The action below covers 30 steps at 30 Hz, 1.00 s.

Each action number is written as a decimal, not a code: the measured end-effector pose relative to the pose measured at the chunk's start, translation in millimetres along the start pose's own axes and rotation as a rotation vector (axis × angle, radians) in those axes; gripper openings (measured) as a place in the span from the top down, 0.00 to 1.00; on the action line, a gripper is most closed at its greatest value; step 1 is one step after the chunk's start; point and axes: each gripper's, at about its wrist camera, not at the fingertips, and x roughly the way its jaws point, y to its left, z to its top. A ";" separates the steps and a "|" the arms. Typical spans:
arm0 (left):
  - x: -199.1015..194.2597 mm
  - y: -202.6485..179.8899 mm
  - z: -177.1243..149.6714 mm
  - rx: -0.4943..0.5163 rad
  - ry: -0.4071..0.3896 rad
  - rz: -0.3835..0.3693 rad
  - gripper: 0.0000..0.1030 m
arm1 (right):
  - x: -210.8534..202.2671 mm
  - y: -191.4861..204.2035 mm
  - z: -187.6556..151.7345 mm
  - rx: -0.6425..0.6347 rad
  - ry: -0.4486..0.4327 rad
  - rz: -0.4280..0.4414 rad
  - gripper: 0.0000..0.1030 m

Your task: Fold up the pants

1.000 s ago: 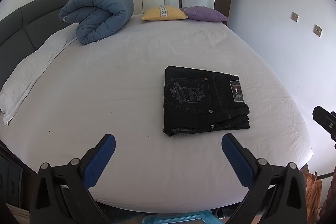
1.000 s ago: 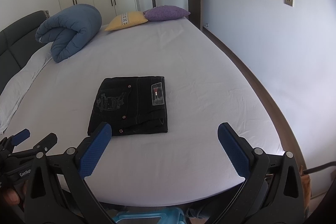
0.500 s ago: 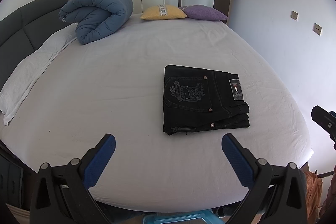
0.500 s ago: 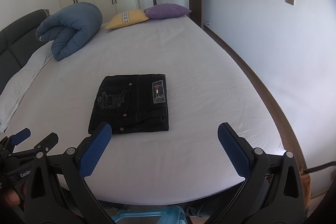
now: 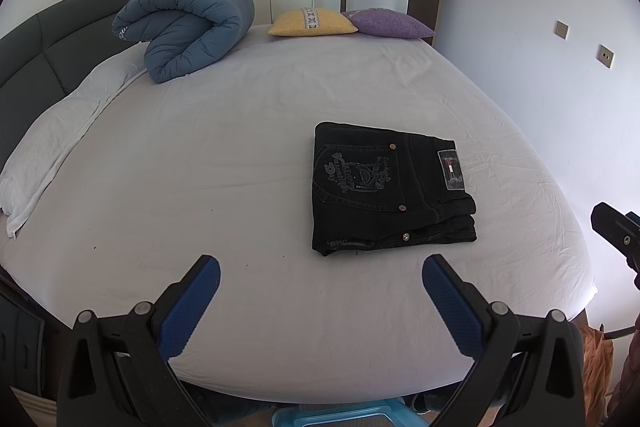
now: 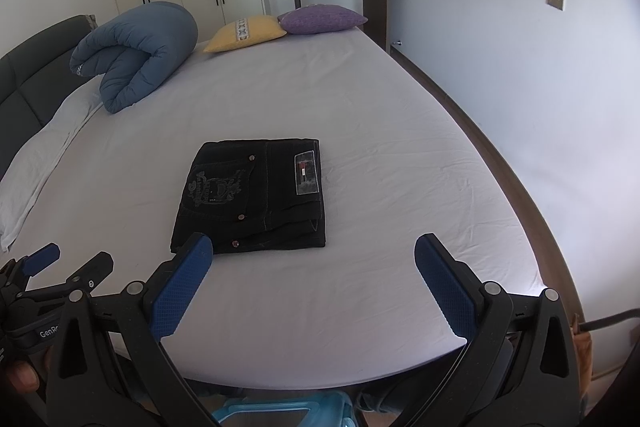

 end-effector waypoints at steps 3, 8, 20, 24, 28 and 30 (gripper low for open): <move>0.0 0.5 0.0 -0.001 0.000 -0.001 0.00 | -0.2 0.3 0.4 -0.001 0.001 0.002 0.00; 0.3 0.4 0.6 0.000 0.000 -0.001 0.00 | -0.5 0.5 0.0 -0.001 0.002 0.002 0.00; 0.1 0.4 -3.7 -0.001 0.006 -0.004 0.00 | -0.7 0.9 0.3 -0.001 0.004 0.004 0.00; 0.7 -0.6 -4.6 0.003 0.009 -0.005 0.00 | -0.4 0.6 0.6 -0.001 0.005 0.002 0.00; 1.1 -1.0 -4.7 0.006 0.013 -0.010 0.00 | -0.6 0.9 0.6 -0.001 0.005 0.003 0.00; 1.3 -1.4 -4.9 0.007 0.014 -0.011 0.00 | -1.1 1.2 0.3 0.000 0.004 0.004 0.00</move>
